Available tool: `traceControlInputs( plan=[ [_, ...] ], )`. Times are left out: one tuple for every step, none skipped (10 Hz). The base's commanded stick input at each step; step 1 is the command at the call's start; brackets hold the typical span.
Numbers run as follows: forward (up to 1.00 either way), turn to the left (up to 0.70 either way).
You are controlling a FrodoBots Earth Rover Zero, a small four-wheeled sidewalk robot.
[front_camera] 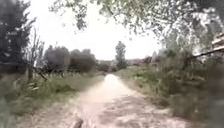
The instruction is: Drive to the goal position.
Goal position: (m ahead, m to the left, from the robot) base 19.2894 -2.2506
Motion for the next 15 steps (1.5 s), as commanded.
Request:
traceControlInputs(
  plan=[
    [0.85, -0.01],
    [0.85, -0.31],
    [0.85, -0.33],
    [0.85, -0.03],
    [0.85, 0.0],
    [0.85, 0.0],
    [0.85, 0.0],
    [0.85, 0.0],
    [0.85, 0.0],
    [0.85, 0.0],
    [0.85, 0.0],
    [0.85, 0.0],
    [0.85, 0.0],
    [0.85, 0.0],
    [0.85, 0.0]
  ],
)
